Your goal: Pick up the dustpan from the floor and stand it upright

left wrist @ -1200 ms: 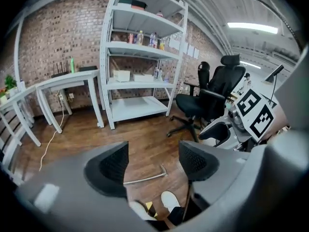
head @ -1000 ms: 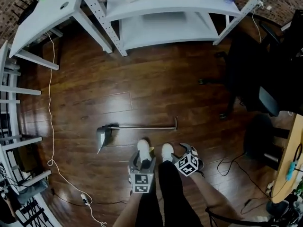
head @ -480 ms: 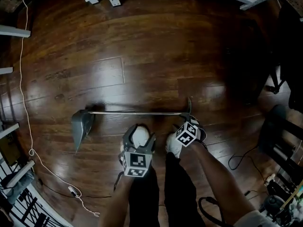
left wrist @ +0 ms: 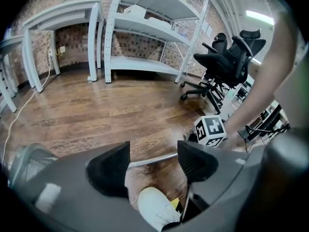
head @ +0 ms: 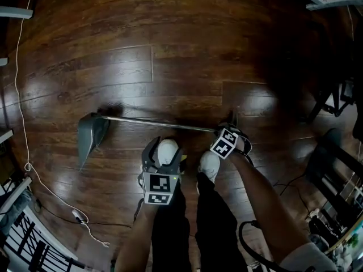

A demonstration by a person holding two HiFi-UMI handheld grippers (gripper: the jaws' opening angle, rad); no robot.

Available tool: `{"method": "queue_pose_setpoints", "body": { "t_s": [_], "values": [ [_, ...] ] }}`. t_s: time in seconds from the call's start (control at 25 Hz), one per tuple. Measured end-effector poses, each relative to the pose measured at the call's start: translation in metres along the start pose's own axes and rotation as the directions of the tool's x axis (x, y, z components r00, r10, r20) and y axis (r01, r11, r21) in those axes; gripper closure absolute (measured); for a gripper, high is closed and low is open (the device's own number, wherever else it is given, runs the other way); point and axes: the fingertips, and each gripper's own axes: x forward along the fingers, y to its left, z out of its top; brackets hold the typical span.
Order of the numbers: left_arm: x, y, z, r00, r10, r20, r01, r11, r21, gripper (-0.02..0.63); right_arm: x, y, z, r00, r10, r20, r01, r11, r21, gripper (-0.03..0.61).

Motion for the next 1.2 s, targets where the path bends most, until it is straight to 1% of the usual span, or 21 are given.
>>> {"method": "queue_pose_setpoints", "body": {
  "t_s": [0.08, 0.16, 0.24, 0.36, 0.44, 0.52, 0.6, 0.68, 0.8, 0.84, 0.88, 0.96, 1.04, 1.08, 1.2],
  "values": [
    [-0.013, -0.001, 0.011, 1.0, 0.001, 0.016, -0.001, 1.0, -0.01, 0.282, -0.017, 0.016, 0.0, 0.998, 0.037, -0.043, -0.04, 0.996, -0.075, 0.492],
    [-0.033, -0.003, 0.02, 1.0, 0.013, 0.01, -0.012, 0.999, -0.033, 0.282, -0.047, 0.038, 0.003, 0.994, 0.086, -0.061, -0.093, 0.986, -0.136, 0.506],
    [-0.059, -0.009, 0.032, 0.999, 0.038, 0.016, -0.037, 0.997, -0.073, 0.282, -0.087, 0.057, 0.009, 0.986, 0.159, -0.054, -0.166, 0.976, -0.141, 0.515],
    [-0.106, -0.017, 0.053, 0.996, 0.083, 0.043, -0.075, 0.985, -0.155, 0.291, -0.155, 0.071, 0.018, 0.968, 0.245, -0.051, -0.248, 0.967, -0.059, 0.514],
    [-0.136, -0.019, 0.066, 0.992, 0.115, 0.056, -0.102, 0.977, -0.186, 0.3, -0.197, 0.071, 0.03, 0.961, 0.27, -0.062, -0.271, 0.963, -0.012, 0.514],
    [-0.17, -0.02, 0.078, 0.99, 0.129, 0.065, -0.114, 0.973, -0.201, 0.302, -0.236, 0.077, 0.041, 0.953, 0.292, -0.081, -0.288, 0.956, 0.053, 0.514],
    [-0.207, -0.02, 0.087, 0.988, 0.136, 0.067, -0.119, 0.969, -0.216, 0.302, -0.273, 0.091, 0.043, 0.941, 0.31, -0.136, -0.294, 0.947, 0.13, 0.512],
    [-0.241, -0.011, 0.1, 0.984, 0.162, 0.075, -0.139, 0.959, -0.246, 0.301, -0.308, 0.101, 0.048, 0.927, 0.318, -0.2, -0.285, 0.942, 0.179, 0.512],
    [-0.277, 0.017, 0.129, 0.963, 0.243, 0.117, -0.195, 0.927, -0.32, 0.302, -0.352, 0.09, 0.067, 0.907, 0.302, -0.294, -0.246, 0.946, 0.212, 0.512],
    [-0.288, 0.027, 0.138, 0.953, 0.272, 0.133, -0.212, 0.913, -0.347, 0.302, -0.364, 0.087, 0.074, 0.895, 0.304, -0.326, -0.238, 0.944, 0.228, 0.512],
    [-0.301, 0.036, 0.146, 0.943, 0.299, 0.147, -0.227, 0.9, -0.373, 0.302, -0.376, 0.088, 0.081, 0.877, 0.322, -0.356, -0.241, 0.937, 0.254, 0.512],
    [-0.329, 0.054, 0.153, 0.924, 0.345, 0.167, -0.252, 0.875, -0.414, 0.302, -0.399, 0.106, 0.099, 0.828, 0.399, -0.393, -0.279, 0.902, 0.328, 0.512],
    [-0.359, 0.071, 0.151, 0.905, 0.385, 0.178, -0.273, 0.849, -0.452, 0.302, -0.419, 0.132, 0.128, 0.776, 0.491, -0.395, -0.326, 0.849, 0.414, 0.508],
    [-0.373, 0.079, 0.148, 0.896, 0.406, 0.181, -0.282, 0.834, -0.474, 0.302, -0.428, 0.144, 0.146, 0.756, 0.528, -0.387, -0.338, 0.821, 0.46, 0.505],
    [-0.412, 0.094, 0.131, 0.866, 0.469, 0.172, -0.309, 0.774, -0.553, 0.302, -0.45, 0.174, 0.198, 0.717, 0.609, -0.339, -0.341, 0.731, 0.591, 0.502]
  ]
}}
